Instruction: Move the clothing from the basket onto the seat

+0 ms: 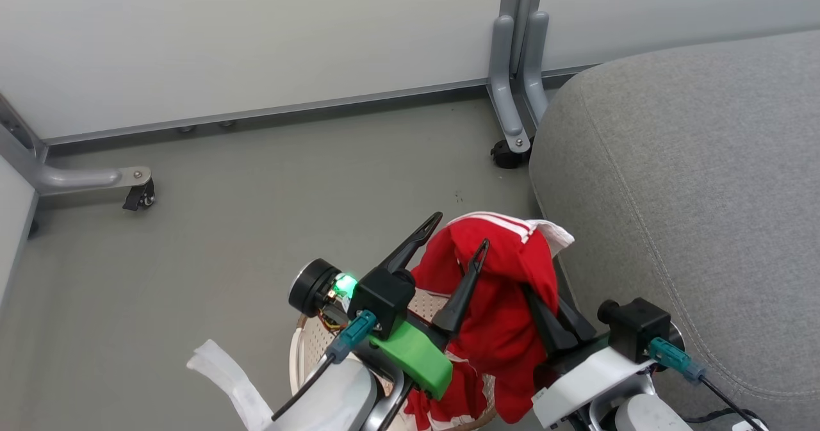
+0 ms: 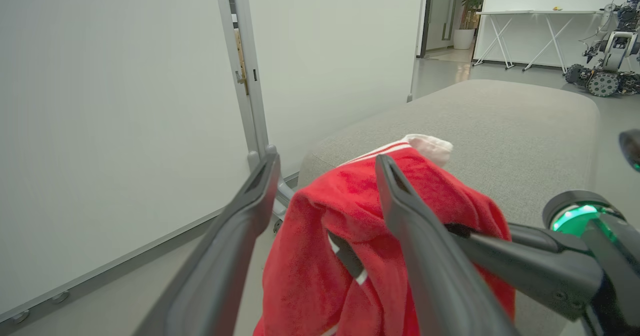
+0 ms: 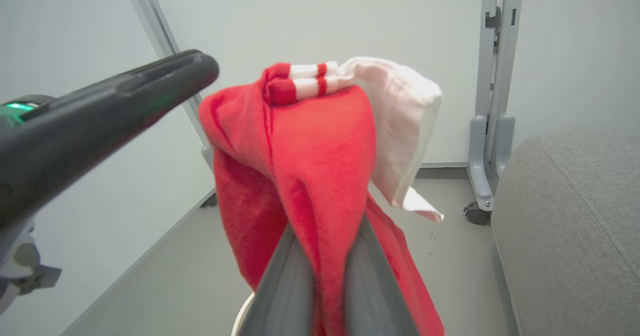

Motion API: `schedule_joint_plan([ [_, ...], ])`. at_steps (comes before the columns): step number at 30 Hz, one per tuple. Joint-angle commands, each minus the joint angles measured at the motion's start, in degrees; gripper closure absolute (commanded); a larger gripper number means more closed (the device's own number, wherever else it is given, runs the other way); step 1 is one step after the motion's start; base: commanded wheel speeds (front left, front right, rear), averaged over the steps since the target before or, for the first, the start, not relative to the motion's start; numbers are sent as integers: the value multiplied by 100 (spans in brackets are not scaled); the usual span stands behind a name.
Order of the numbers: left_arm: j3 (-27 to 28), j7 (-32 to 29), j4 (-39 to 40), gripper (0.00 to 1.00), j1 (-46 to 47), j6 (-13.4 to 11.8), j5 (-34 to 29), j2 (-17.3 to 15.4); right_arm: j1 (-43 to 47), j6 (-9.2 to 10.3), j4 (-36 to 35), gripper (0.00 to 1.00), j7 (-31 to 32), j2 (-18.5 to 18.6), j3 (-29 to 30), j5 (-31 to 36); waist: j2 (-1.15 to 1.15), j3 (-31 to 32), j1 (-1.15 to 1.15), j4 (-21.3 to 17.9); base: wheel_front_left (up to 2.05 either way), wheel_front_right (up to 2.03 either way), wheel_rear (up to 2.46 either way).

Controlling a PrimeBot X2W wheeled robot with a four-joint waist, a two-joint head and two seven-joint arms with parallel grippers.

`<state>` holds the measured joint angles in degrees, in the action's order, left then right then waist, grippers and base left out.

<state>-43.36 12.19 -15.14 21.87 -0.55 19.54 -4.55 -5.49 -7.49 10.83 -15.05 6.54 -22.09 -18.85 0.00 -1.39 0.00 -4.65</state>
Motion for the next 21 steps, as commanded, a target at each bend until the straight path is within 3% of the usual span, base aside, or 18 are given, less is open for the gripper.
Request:
schedule_joint_plan([
  [1,7,30,-13,0,17,-54,-29,-25,34,0,-30,100,-19,6,31,-54,0,-17,0,16,0,0,0],
  [21,-13,77,-148,0,105,-182,-4,-122,-94,0,-133,100,-19,36,161,-101,0,-188,0,-92,0,0,0],
])
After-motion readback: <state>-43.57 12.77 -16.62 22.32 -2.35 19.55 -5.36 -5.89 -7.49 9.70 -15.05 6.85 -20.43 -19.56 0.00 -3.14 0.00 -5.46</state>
